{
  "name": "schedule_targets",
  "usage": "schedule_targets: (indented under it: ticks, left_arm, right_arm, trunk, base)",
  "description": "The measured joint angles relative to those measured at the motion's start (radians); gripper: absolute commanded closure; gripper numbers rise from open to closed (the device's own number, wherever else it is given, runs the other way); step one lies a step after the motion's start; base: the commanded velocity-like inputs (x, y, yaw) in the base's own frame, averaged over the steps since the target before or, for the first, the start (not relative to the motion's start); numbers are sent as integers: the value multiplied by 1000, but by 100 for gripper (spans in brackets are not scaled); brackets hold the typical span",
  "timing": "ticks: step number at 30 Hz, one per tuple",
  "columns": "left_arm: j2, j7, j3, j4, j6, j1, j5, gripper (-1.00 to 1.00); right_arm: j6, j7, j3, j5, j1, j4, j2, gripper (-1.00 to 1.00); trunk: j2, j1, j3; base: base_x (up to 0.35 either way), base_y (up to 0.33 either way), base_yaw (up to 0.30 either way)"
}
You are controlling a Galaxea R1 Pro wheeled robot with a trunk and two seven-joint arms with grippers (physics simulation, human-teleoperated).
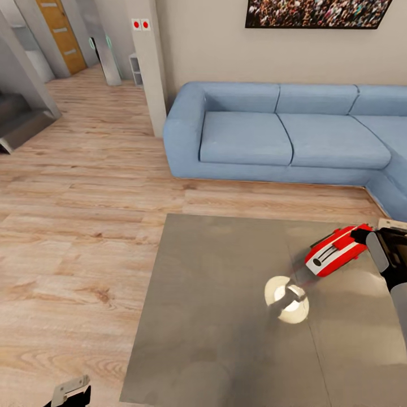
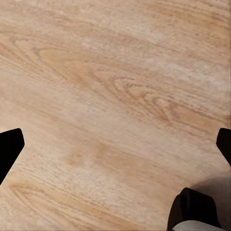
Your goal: Turn on the radio receiver that's on the table in the living room.
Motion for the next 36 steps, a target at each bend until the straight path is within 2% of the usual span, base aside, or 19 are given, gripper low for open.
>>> schedule_targets:
  ticks: [2,3,6,10,24,36]
  left_arm:
    - [-1,0,0,0,0,0,0,-100]
    - [-2,0,0,0,0,0,0,-100]
    - [-2,0,0,0,0,0,0,-100]
    - [-2,0,0,0,0,0,0,-100]
    - [-2,0,0,0,0,0,-1,-100]
    - [-1,0,0,0,0,0,-1,-100]
  right_arm:
    - [-1,6,0,-1,0,0,0,-100]
    - [4,79,4,-4,0,0,5,-100]
    - [8,179,8,-3,0,1,10,-100]
    - [12,222,9,-3,0,1,12,-100]
    - [14,236,6,-3,0,3,17,-100]
    - [4,231,1,-1,0,54,17,-100]
  trunk:
    - [0,0,0]
    - [0,0,0]
    - [0,0,0]
    - [0,0,0]
    - [0,0,0]
    - [0,0,0]
  base:
    - [0,0,0]
    - [0,0,0]
    - [0,0,0]
    - [0,0,0]
    - [0,0,0]
    - [0,0,0]
